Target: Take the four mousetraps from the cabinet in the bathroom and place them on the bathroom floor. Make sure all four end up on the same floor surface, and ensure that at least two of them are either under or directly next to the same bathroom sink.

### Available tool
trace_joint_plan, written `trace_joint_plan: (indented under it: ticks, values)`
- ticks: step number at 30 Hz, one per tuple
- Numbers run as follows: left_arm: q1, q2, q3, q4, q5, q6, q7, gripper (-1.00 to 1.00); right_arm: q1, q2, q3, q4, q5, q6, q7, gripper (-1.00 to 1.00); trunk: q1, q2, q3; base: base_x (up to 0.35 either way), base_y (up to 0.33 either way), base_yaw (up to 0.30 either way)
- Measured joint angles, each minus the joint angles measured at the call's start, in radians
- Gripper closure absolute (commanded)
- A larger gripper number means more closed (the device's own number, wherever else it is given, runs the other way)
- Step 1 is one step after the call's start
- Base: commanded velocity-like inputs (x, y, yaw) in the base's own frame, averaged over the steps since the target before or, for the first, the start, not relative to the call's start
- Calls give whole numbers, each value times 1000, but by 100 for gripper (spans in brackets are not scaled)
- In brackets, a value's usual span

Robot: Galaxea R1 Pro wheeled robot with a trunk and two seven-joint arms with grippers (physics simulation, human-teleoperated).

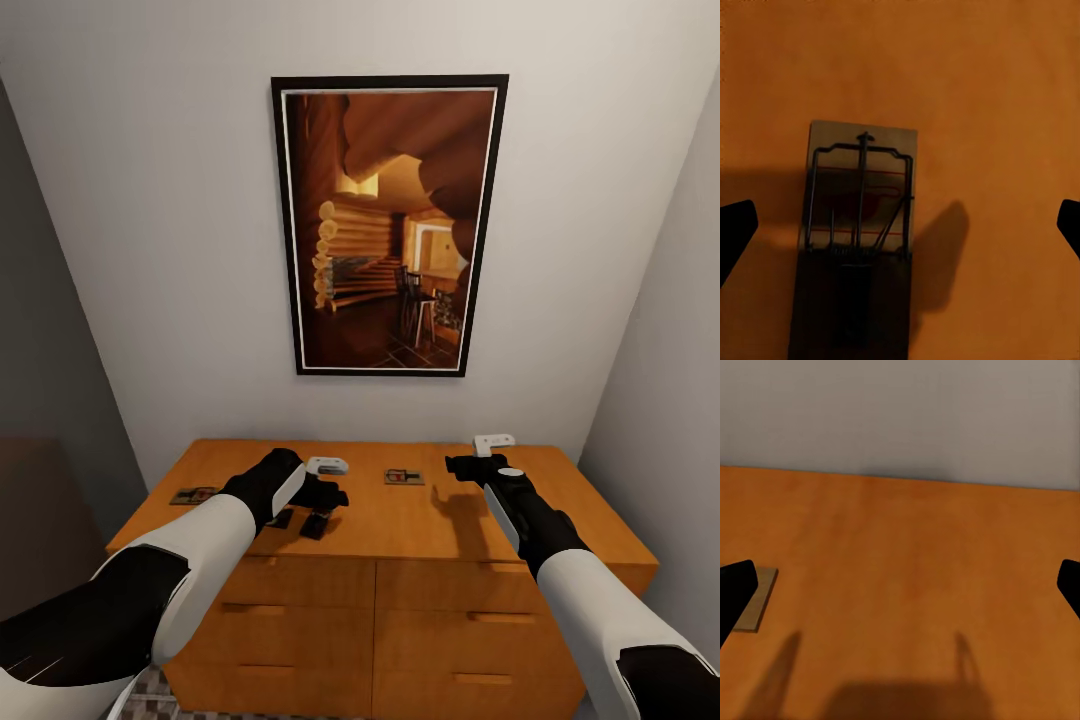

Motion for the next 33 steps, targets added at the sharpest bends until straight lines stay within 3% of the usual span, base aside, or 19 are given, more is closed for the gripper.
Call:
trace_joint_plan:
  ticks: [17, 33]
  values:
    - [0, 0, 0, -1, 2, 0, 83, -100, 0, 0, 0, 0, 0, 0, 0, -100, 0, 0, 0, 0, 0, 0]
    - [0, 0, 0, -1, 6, 0, 89, -100, 0, 0, 0, 0, 0, 0, 0, -100, 0, 0, 0, 0, 0, 0]
